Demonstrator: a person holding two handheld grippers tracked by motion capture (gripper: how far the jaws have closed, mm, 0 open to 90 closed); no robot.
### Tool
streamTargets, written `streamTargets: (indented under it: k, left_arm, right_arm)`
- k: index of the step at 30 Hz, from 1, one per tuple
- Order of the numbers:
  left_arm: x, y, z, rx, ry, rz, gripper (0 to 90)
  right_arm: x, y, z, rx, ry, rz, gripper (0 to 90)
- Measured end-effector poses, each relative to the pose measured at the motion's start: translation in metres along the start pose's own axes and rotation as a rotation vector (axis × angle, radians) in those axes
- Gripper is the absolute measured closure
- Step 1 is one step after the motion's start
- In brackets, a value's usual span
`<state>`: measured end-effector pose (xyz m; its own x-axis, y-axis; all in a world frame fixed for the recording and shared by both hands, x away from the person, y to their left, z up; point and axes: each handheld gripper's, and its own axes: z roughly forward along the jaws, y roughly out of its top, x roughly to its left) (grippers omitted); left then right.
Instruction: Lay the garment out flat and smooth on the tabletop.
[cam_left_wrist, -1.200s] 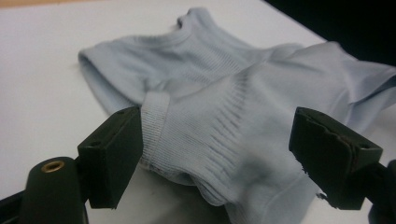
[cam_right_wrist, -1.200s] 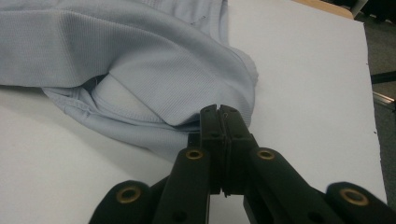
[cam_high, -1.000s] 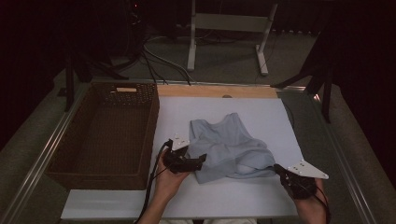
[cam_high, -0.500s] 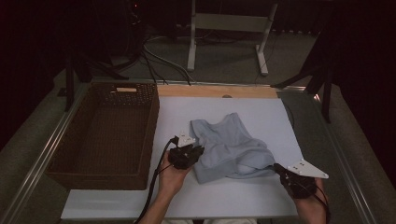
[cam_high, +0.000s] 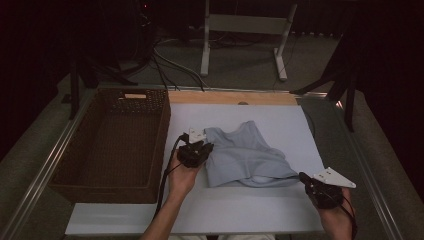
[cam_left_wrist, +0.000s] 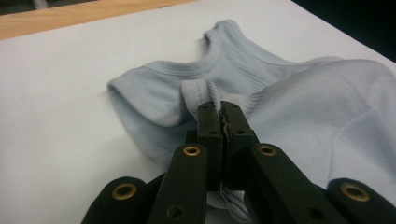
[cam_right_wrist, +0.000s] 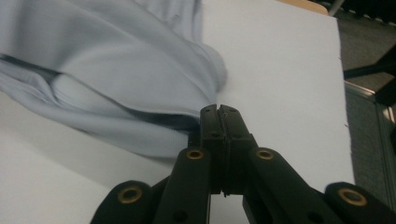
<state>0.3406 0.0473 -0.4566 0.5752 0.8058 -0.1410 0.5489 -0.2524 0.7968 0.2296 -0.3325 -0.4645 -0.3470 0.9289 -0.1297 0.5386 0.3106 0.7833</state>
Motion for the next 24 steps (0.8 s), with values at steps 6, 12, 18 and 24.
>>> streamTargets:
  k: [6, 12, 18, 24]
  left_arm:
    - [0.005, 0.000, 0.004, 0.005, 0.050, -0.010, 90.0]
    - [-0.003, -0.006, 0.007, 0.019, 0.018, 0.036, 80.5]
    - [-0.011, -0.012, 0.002, -0.010, -0.028, 0.033, 43.3]
    - [-0.017, -0.015, -0.010, -0.071, -0.039, 0.002, 22.3]
  right_arm:
    - [-0.001, -0.002, 0.001, 0.008, -0.012, 0.007, 90.0]
    - [0.006, -0.003, 0.004, 0.017, 0.010, -0.018, 90.0]
    - [0.008, -0.002, 0.002, 0.008, 0.018, -0.024, 90.0]
    - [0.010, -0.003, 0.002, 0.006, 0.023, -0.023, 90.0]
